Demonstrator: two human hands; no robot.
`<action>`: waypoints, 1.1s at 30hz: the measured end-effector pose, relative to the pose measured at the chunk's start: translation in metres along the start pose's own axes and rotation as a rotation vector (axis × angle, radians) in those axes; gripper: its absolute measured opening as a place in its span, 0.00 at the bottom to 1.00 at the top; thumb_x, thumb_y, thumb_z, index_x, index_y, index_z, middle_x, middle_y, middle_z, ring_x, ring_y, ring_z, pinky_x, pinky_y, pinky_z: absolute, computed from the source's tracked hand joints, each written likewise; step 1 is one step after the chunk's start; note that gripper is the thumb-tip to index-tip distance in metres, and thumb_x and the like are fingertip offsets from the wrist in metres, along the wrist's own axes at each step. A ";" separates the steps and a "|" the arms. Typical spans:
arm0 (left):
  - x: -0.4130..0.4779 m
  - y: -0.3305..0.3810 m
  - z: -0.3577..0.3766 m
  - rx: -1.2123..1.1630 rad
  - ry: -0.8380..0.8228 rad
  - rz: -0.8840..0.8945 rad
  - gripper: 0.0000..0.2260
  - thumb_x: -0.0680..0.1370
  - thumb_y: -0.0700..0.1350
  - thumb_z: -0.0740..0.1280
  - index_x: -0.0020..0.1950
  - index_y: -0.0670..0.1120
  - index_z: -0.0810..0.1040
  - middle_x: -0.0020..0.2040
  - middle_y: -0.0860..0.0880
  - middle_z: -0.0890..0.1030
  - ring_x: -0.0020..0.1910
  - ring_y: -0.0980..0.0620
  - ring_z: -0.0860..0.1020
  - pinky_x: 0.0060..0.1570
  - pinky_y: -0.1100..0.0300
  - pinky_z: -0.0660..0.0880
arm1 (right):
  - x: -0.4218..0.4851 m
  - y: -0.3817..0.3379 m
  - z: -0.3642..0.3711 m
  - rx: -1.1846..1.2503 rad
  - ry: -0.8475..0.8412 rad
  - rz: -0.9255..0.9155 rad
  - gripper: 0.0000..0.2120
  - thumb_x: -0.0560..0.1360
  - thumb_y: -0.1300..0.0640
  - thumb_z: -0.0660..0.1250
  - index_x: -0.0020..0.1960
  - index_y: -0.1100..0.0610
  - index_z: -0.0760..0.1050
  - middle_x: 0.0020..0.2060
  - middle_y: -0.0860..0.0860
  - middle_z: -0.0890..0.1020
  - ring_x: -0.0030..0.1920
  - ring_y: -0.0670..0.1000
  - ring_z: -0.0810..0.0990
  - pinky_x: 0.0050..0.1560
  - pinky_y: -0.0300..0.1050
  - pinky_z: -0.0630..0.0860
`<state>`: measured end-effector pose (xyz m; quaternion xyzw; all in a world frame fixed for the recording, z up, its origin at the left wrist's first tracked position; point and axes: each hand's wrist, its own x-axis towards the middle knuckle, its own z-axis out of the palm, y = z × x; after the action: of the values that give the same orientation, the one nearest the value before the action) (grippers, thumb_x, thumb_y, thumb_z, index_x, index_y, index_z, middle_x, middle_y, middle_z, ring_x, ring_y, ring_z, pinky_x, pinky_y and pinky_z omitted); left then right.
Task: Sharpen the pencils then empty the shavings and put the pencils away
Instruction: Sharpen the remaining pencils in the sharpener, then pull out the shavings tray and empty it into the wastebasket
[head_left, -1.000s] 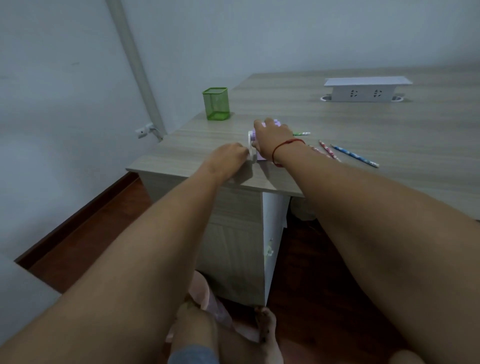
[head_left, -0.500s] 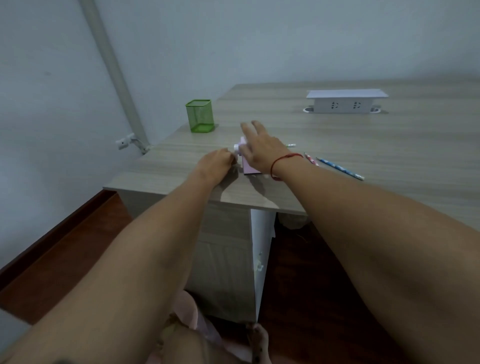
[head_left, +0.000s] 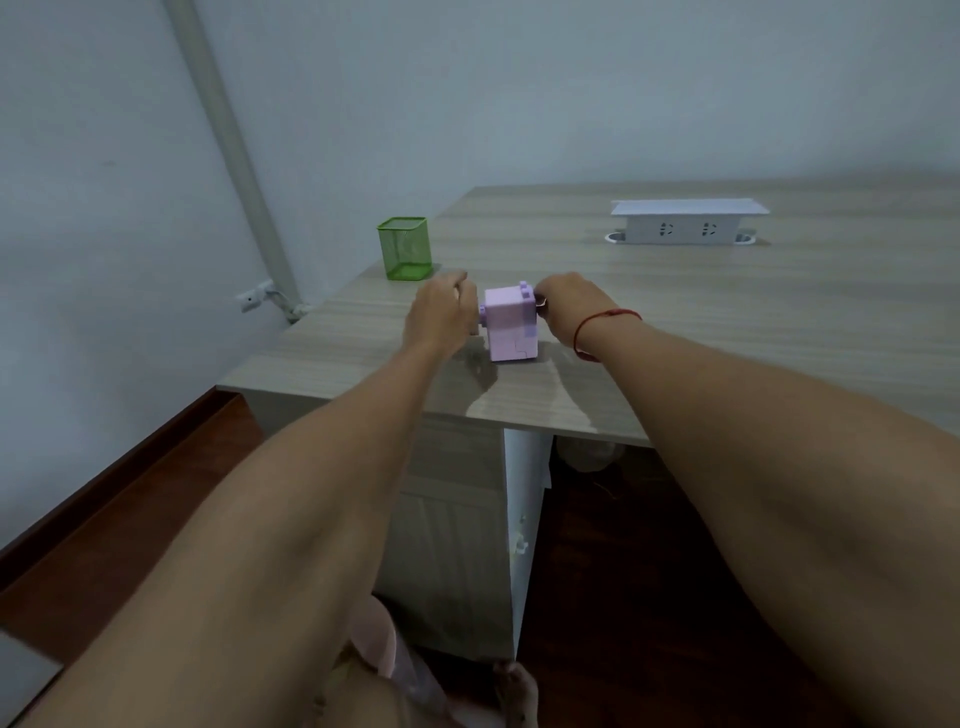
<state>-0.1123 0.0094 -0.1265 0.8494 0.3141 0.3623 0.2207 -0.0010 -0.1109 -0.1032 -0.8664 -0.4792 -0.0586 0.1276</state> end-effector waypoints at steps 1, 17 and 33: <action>0.001 0.010 0.005 -0.095 0.002 -0.028 0.15 0.78 0.45 0.54 0.37 0.42 0.74 0.41 0.40 0.78 0.41 0.45 0.74 0.41 0.53 0.71 | 0.000 -0.001 0.001 0.001 -0.002 0.003 0.13 0.80 0.64 0.60 0.63 0.63 0.75 0.61 0.62 0.78 0.61 0.61 0.77 0.59 0.48 0.72; 0.000 0.022 0.038 0.021 -0.096 0.045 0.15 0.81 0.43 0.51 0.55 0.39 0.75 0.55 0.37 0.76 0.57 0.41 0.73 0.55 0.51 0.69 | -0.007 0.034 -0.001 -0.142 0.005 -0.133 0.13 0.79 0.65 0.58 0.60 0.63 0.77 0.60 0.62 0.77 0.59 0.61 0.77 0.57 0.50 0.72; -0.005 0.023 0.039 -0.050 -0.047 0.022 0.19 0.75 0.48 0.49 0.48 0.39 0.76 0.51 0.37 0.78 0.52 0.41 0.73 0.47 0.54 0.66 | -0.050 0.112 -0.007 -0.158 0.034 0.138 0.12 0.77 0.70 0.58 0.56 0.66 0.78 0.56 0.63 0.77 0.56 0.62 0.79 0.54 0.50 0.75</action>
<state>-0.0775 -0.0163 -0.1400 0.8552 0.2903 0.3525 0.2451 0.0672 -0.2109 -0.1261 -0.9035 -0.4102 -0.1022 0.0707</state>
